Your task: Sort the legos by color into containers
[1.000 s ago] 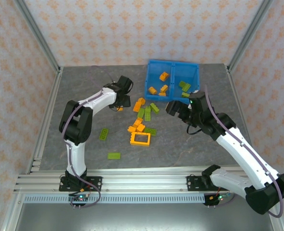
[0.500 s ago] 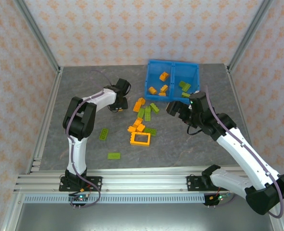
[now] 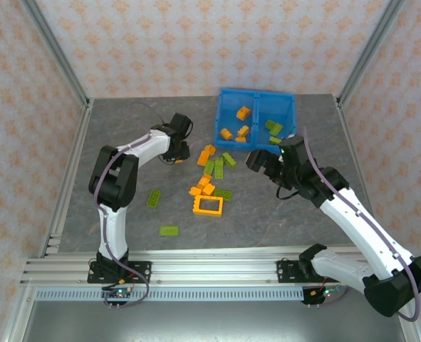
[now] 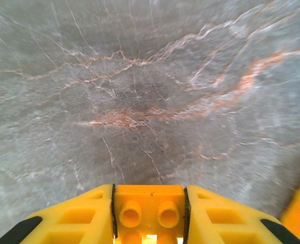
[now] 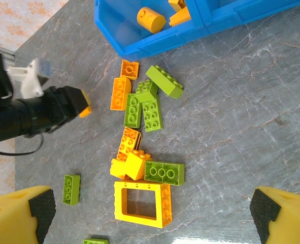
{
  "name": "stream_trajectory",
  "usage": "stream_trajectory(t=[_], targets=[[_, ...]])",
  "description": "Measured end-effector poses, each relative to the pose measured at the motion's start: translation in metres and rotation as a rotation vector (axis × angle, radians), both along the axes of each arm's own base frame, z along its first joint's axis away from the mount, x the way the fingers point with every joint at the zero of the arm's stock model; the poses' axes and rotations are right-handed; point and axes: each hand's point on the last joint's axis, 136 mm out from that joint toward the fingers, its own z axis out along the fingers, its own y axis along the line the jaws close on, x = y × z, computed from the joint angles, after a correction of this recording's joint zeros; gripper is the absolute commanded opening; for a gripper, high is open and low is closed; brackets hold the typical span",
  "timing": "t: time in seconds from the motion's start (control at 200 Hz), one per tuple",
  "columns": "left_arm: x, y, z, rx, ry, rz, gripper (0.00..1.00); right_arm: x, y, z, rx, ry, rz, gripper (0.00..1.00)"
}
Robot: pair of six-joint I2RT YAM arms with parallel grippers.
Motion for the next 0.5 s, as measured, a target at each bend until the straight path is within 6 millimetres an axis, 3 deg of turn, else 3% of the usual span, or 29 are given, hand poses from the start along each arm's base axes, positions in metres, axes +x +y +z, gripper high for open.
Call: stream_trajectory(t=[0.085, 0.225, 0.35, 0.42, 0.495], targets=[[0.007, -0.004, 0.037, -0.024, -0.065, -0.004, 0.33, 0.000, 0.000, 0.000, -0.001, -0.001, -0.002, 1.00], [0.030, -0.024, 0.128, -0.081, -0.261, -0.041, 0.32, 0.000, -0.001, 0.000, -0.003, -0.001, -0.003, 1.00], [0.041, -0.066, 0.213, -0.116, -0.458, -0.129, 0.33, 0.001, -0.001, -0.001, -0.003, 0.002, -0.007, 1.00], [0.043, -0.092, 0.247, -0.124, -0.541, -0.183, 0.33, 0.001, 0.000, -0.001, -0.002, 0.002, -0.007, 1.00], [0.047, -0.122, 0.269, -0.138, -0.603, -0.238, 0.32, 0.001, 0.000, -0.001, -0.001, 0.003, -0.009, 1.00]])
